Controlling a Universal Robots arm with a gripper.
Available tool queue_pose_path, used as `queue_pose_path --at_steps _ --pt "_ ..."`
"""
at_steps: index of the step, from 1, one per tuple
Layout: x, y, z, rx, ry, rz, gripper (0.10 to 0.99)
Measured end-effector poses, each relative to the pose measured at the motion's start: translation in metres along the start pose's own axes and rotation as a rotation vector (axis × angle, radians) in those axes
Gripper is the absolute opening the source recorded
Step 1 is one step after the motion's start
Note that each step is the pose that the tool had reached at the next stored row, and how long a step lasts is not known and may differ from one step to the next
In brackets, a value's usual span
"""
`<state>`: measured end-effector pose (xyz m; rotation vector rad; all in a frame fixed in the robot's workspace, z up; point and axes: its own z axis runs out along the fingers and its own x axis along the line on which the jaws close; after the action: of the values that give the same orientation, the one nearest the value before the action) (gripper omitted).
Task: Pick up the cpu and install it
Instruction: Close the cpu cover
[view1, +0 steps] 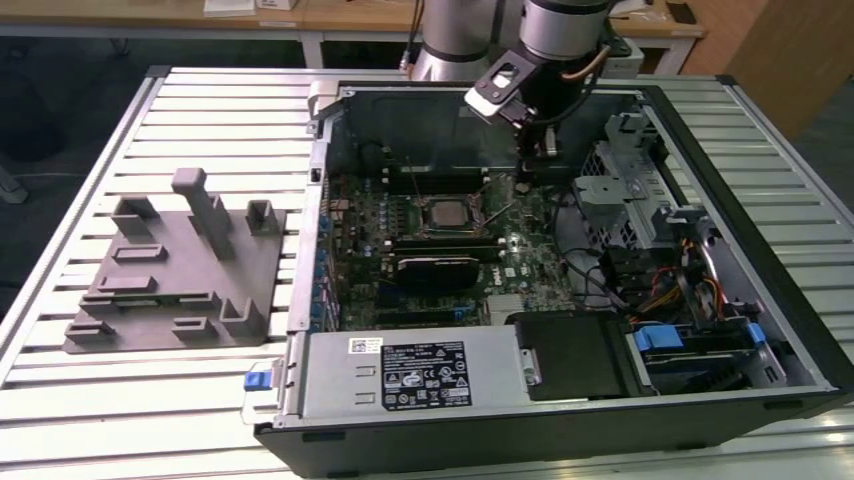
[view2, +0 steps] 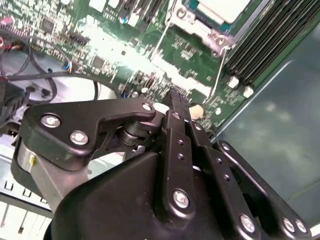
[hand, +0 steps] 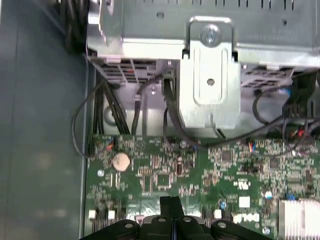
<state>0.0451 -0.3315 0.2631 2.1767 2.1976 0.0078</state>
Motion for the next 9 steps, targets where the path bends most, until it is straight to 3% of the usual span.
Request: queue_pose_path --at_steps 4,9 --pt "0.0000 0.0053 0.0012 0.000 -0.0001 0.000 0.106" --pt "0.0001 0.0071 0.0062 0.000 -0.0001 0.000 0.106"
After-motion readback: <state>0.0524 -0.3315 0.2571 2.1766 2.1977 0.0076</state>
